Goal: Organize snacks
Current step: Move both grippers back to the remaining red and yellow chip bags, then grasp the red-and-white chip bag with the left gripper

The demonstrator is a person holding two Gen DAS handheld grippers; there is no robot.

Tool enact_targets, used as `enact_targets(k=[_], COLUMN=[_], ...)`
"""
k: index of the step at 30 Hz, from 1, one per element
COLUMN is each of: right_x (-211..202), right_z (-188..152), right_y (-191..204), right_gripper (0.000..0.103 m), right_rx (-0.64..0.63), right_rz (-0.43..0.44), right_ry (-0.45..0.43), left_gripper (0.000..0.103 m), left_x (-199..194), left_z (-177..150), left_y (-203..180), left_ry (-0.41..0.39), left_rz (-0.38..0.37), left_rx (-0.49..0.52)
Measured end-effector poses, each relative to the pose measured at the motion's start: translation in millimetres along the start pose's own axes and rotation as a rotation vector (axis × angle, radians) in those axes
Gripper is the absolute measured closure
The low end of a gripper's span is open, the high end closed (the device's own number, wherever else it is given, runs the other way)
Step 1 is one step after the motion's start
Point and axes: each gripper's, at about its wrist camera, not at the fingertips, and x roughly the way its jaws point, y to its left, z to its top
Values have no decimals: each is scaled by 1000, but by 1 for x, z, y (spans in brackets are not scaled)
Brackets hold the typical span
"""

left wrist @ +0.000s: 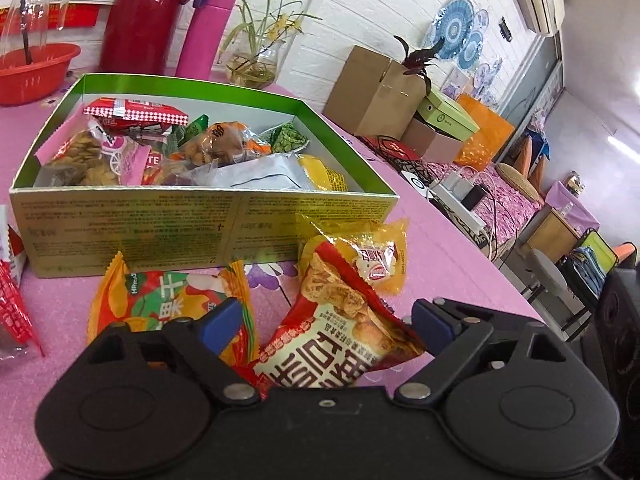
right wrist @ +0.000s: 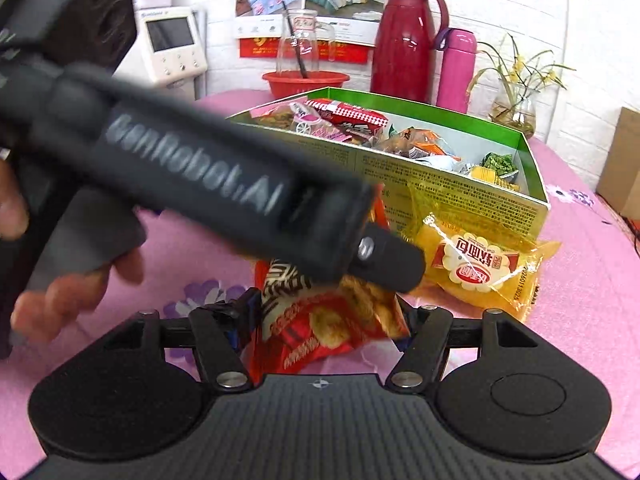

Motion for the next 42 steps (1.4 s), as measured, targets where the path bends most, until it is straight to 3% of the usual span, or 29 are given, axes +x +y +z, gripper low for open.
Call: enact_targets(k=[1, 2, 4, 6, 16, 17, 20, 21, 34, 39, 42], right_x=[1, 0, -1, -3, -33, -37, -47, -48, -38, -38, -36], right_z=[0, 0, 0, -1, -17, -20, -26, -27, -22, -20, -18], right_y=[0, 0, -1, -2, 0, 0, 4, 5, 10, 5, 0], right_gripper=[0, 1, 7, 9, 10, 10, 8, 8, 2, 2, 2], right_rx=[3, 5, 12, 20, -6, -19, -50, -56, -85, -63, -30], right_rz=[-1, -2, -4, 2, 86, 95, 93, 88, 98, 67, 46], right_ry=[-2, -5, -11, -7, 32, 33, 31, 30, 46, 29, 33], left_gripper=[21, 36, 37, 48, 47, 45, 5, 0, 0, 0, 0], left_x=[-1, -2, -4, -5, -11, -12, -14, -15, -35, -46, -49], left_z=[-1, -2, -3, -4, -26, -28, -29, -30, -33, -33, -36], left_y=[-1, -2, -2, -3, -20, -23, -27, -27, 1, 11, 22], left_ry=[1, 10, 8, 6, 63, 73, 55, 43, 18, 1, 22], left_rz=[-3, -16, -20, -32, -111, -121, -71, -49, -10, 70, 50], left_rx=[7, 6, 5, 2, 5, 6, 16, 26, -74, -77, -114])
